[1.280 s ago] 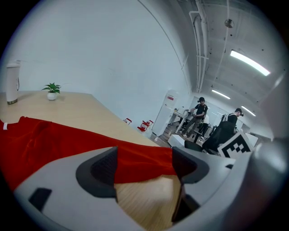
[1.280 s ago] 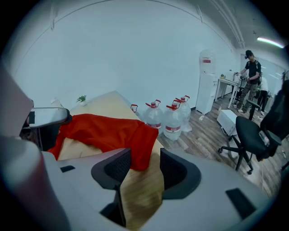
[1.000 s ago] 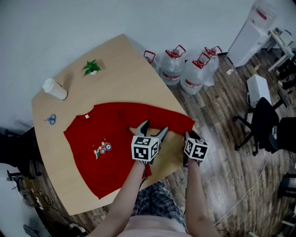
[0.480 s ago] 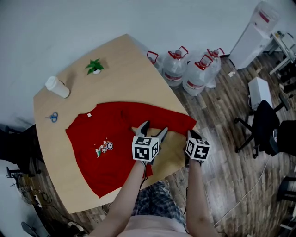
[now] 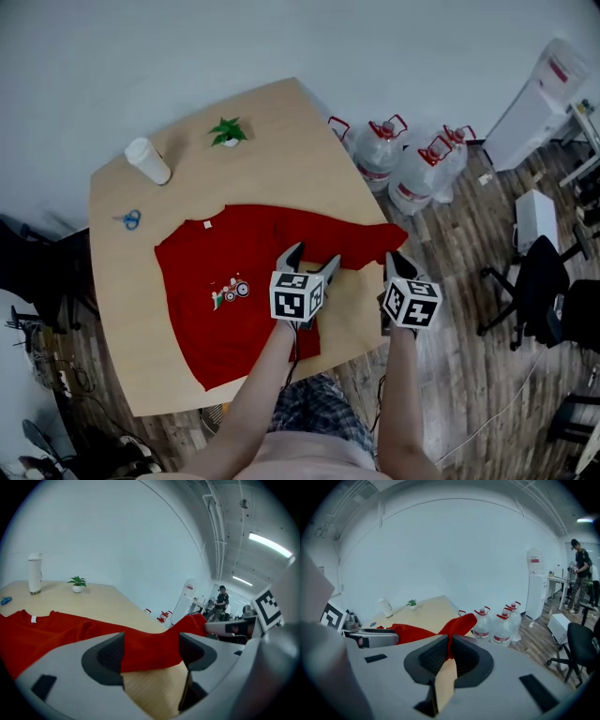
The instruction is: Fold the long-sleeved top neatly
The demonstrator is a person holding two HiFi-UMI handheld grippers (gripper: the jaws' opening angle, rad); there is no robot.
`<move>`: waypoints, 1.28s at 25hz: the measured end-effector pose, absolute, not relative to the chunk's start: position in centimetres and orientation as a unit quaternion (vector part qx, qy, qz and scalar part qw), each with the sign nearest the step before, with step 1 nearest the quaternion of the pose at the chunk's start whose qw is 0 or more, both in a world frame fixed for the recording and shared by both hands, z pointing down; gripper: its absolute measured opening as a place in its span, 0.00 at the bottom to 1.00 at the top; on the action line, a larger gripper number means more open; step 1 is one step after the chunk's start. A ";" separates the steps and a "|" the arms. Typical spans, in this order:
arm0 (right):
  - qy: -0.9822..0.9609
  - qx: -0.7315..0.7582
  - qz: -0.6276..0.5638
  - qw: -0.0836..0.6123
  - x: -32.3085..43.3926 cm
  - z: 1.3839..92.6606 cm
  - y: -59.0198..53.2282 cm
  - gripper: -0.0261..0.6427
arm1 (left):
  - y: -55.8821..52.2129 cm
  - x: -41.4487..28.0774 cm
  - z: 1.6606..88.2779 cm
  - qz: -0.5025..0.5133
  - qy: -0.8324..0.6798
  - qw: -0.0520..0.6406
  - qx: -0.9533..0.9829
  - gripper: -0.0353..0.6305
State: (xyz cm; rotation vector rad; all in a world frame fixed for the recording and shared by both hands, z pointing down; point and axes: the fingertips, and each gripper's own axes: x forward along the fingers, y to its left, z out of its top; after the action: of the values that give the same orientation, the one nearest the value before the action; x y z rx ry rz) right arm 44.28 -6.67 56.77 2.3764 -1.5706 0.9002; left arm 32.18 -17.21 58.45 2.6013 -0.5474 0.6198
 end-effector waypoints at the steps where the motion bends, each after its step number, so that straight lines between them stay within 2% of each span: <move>1: -0.535 0.788 0.295 0.078 43.7 56.2 -7.6 0.09 | -17.9 31.5 58.2 0.219 -0.206 0.205 0.932 0.60; 16: -0.691 0.681 0.224 0.086 30.6 49.9 -20.9 0.09 | -27.3 16.2 55.4 0.171 -0.359 0.221 0.891 0.60; 32: -0.821 0.523 0.185 0.135 10.9 48.8 -30.7 0.09 | -31.5 -0.2 55.2 0.143 -0.486 0.244 0.827 0.60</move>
State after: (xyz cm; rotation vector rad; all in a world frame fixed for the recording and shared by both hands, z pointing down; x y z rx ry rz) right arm 10.89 -30.73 48.84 1.5167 -2.3785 0.5353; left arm -0.25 -31.54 55.25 2.2573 -1.3283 0.3916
